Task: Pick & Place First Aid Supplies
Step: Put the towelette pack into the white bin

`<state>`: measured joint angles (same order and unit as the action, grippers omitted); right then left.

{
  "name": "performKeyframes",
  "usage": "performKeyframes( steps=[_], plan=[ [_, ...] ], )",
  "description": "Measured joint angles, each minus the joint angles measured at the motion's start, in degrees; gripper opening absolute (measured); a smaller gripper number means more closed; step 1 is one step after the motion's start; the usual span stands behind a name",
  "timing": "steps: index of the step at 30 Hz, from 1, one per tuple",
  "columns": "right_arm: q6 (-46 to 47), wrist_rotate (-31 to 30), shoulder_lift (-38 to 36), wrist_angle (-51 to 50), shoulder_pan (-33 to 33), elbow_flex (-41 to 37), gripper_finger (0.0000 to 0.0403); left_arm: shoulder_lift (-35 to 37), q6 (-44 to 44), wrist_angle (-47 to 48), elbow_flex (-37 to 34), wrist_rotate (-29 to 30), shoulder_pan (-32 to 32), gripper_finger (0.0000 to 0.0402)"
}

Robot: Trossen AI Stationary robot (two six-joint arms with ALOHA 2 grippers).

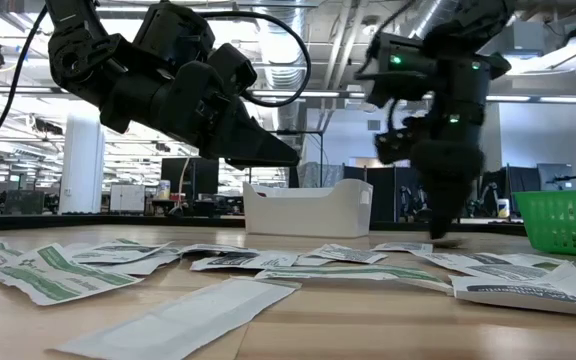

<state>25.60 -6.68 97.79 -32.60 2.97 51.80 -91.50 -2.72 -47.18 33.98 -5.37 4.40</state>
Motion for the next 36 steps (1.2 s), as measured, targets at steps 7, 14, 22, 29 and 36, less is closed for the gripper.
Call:
performKeyframes(
  steps=[7,14,22,29,36],
  plan=[
    [-6.7,-4.8,-0.2,10.6,2.7,3.7,0.0001,0.0,0.0,0.0,0.0,0.0,0.0,0.0108],
    [-14.9,-10.5,-0.2,26.1,3.4,4.2,0.0001,0.0,0.0,0.0,0.0,0.0,0.0,0.0108],
    [-17.2,-32.8,-0.3,28.5,1.0,4.2,0.0001,0.0,0.0,0.0,0.0,0.0,0.0,0.0108],
    [-17.2,-34.6,0.0,28.9,-0.7,4.2,0.0,0.0,0.0,0.0,0.0,0.0,0.0,0.0108],
    [-16.1,-39.7,1.0,27.1,-2.5,4.2,0.0,0.0,0.0,0.0,0.0,0.0,0.0,0.0108]
  ],
)
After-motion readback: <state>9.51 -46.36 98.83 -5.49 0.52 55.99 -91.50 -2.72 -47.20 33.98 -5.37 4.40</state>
